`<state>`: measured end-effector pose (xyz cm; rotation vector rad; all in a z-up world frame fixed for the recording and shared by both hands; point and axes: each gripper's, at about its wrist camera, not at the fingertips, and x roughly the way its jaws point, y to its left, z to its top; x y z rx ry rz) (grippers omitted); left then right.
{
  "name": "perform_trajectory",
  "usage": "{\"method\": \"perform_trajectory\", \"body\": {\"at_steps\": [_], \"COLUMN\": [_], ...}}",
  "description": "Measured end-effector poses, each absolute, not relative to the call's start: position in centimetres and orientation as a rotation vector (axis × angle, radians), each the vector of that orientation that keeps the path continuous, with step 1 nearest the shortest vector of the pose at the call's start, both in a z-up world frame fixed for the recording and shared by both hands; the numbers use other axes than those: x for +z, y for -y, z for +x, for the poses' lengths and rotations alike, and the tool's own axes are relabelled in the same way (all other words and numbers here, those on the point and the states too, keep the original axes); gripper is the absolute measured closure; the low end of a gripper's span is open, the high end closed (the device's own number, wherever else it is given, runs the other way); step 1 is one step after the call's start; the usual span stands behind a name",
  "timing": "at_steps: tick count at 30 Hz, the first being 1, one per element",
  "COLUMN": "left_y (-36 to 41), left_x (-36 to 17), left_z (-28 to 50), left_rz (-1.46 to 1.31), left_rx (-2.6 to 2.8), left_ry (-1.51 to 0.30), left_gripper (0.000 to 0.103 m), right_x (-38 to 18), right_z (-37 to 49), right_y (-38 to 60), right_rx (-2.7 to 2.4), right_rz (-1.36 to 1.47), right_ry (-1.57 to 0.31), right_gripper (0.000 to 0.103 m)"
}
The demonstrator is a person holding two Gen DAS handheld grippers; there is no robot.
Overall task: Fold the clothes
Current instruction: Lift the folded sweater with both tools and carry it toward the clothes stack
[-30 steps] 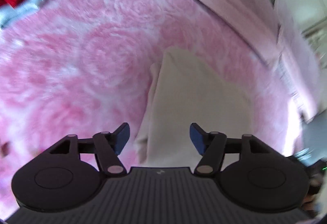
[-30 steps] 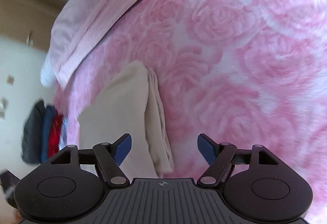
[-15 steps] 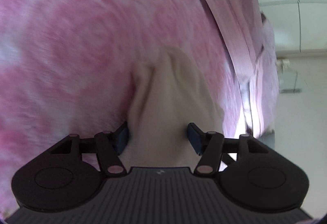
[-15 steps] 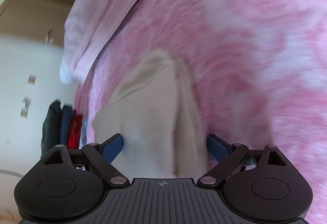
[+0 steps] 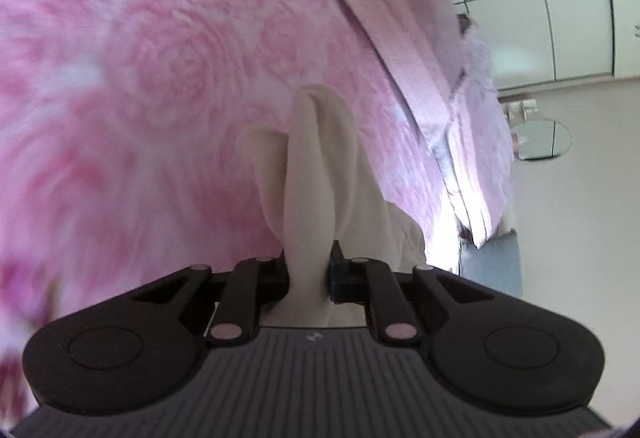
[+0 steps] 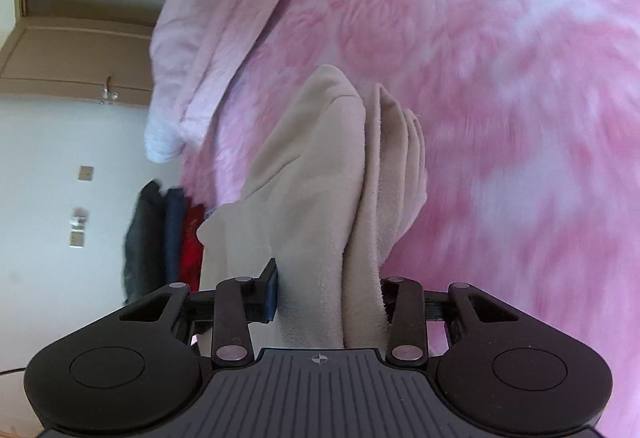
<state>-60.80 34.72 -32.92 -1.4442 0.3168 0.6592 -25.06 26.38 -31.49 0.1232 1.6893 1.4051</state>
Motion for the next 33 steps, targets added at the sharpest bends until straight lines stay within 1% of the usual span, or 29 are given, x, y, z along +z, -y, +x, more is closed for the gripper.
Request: {"method": "perform_trajectory", "body": {"at_steps": [4, 9, 12, 16, 19, 22, 28, 33], "left_y": [-28.7, -25.6, -23.8, -25.0, -27.3, -31.0, -41.5, -49.8], "left_x": [-27.6, -21.6, -18.0, -15.0, -13.7, -12.8, -10.5, -9.6], "left_z": [-63.8, -67.9, -70.4, -74.6, -79.2, -84.1, -93.6, -98.7], "left_rz": [-1.438, -1.395, -1.367, -1.318, -1.301, -1.290, -1.250, -1.207], "left_rx": [0.665, 0.676, 0.682, 0.726, 0.753, 0.756, 0.705, 0.659], "left_ry": [-0.308, -0.278, -0.260, -0.190, -0.145, -0.139, -0.198, -0.251], "left_gripper": [0.092, 0.092, 0.092, 0.092, 0.092, 0.092, 0.092, 0.092], "right_x": [-26.1, -20.1, -17.3, -14.5, -13.2, -12.6, -12.1, -12.0], "right_z": [-27.5, -30.5, -32.1, -35.9, -39.7, -44.6, -55.0, -62.0], "right_y": [-20.6, -15.2, -14.4, -16.7, -20.1, -23.3, -29.9, -35.2], "right_rx": [1.395, 1.378, 1.416, 1.497, 1.557, 1.588, 1.542, 1.499], "right_rz": [0.129, 0.141, 0.162, 0.162, 0.146, 0.143, 0.228, 0.294], "right_ry": [-1.702, -1.729, -1.737, -1.702, -1.677, -1.662, -1.643, -1.596], "right_gripper": [0.065, 0.065, 0.065, 0.065, 0.065, 0.065, 0.065, 0.065]}}
